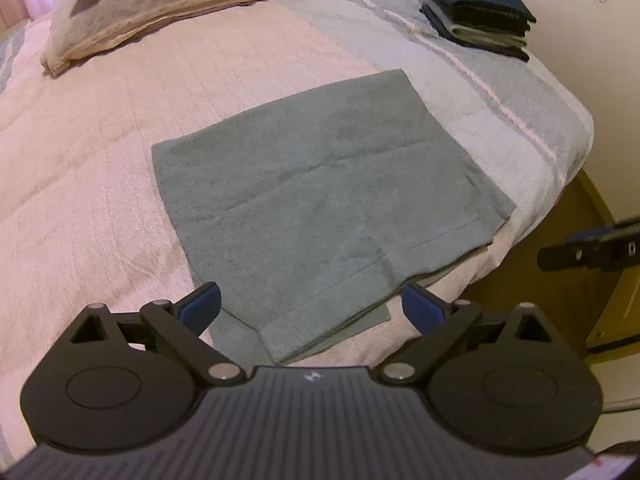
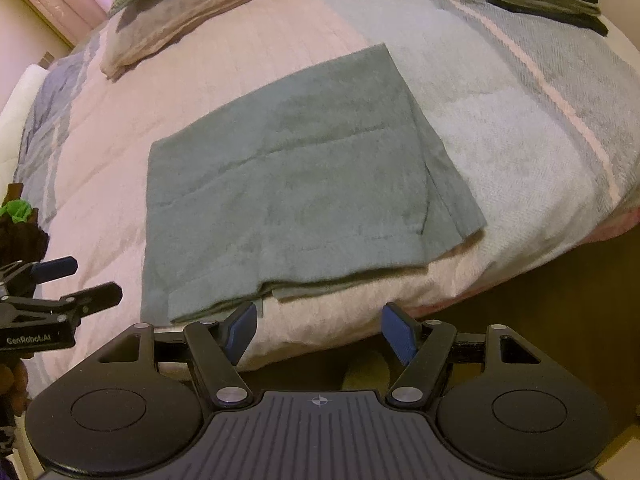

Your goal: Fold clothes

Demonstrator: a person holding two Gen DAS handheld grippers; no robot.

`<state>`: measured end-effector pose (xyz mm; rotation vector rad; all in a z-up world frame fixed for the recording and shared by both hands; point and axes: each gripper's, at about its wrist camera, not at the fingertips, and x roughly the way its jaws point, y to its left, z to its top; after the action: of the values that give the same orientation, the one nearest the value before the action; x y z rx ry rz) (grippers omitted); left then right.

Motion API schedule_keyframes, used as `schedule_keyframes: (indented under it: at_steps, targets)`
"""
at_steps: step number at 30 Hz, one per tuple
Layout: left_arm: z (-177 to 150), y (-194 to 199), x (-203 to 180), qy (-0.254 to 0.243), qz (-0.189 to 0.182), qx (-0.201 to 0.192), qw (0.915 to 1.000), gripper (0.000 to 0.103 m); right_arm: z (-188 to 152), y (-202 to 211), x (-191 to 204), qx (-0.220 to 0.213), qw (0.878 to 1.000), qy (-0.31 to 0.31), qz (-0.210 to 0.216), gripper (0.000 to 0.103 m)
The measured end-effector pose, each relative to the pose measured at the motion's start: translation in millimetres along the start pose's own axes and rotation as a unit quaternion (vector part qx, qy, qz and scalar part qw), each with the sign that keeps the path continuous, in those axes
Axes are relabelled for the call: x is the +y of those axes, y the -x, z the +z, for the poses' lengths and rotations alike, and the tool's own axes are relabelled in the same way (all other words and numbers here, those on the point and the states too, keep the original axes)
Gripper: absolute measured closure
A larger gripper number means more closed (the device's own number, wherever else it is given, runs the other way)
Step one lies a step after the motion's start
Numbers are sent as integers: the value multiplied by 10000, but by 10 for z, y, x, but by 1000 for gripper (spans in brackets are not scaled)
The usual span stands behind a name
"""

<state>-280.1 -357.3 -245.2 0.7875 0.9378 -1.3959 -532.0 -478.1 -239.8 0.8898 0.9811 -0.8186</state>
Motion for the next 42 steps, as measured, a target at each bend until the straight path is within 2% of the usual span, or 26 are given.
schedule_keyframes:
  at_steps: [9, 15, 19, 21, 24, 26, 29, 31, 34, 37, 38, 40, 42]
  targets:
    - [158, -106, 203, -127, 353, 145, 9992, 8, 152, -363, 58, 217, 9991, 299, 216, 37]
    - [262, -120, 485, -413, 310, 106, 9986, 8, 211, -397, 197, 121, 9993, 325, 148, 37]
    - [357, -176, 779, -1178, 181, 25, 9929, 8, 165, -434, 436, -62, 9987, 496, -80, 37]
    - [402, -267, 971, -1707, 83, -29, 9853, 8, 79, -518, 608, -125, 9983, 542, -166, 37]
    - [472, -503, 1257, -2377, -117, -4, 9713, 8, -83, -749, 867, 47, 9986, 423, -326, 37]
    - [517, -653, 1395, -2805, -220, 3, 9596, 8, -192, -847, 1055, 6, 9981, 282, -548, 37]
    - [547, -776, 1531, -3591, -479, -132, 9320, 8, -334, -1002, 1371, -13, 9983, 104, -573, 37]
    - [528, -843, 1600, -4123, -564, -229, 9090, 8, -411, -1096, 1669, -99, 9979, 400, -504, 37]
    - [453, -983, 1713, -4887, -662, -420, 8689, 8, -527, -1275, 2092, -313, 9914, 1138, -563, 37]
    - [307, -1189, 1821, -5566, -669, -569, 8261, 8, -684, -1529, 2433, -492, 9766, 1941, -784, 37]
    - [258, -1256, 1858, -5734, -679, -592, 8143, 8, -750, -1620, 2523, -483, 9707, 2189, -869, 37]
    - [182, -1365, 1912, -5921, -732, -630, 8000, 8, -881, -1773, 2633, -454, 9625, 2521, -892, 37]
    - [109, -1487, 1977, -6045, -832, -618, 7898, 8, -980, -1890, 2699, -493, 9568, 2720, -906, 37]
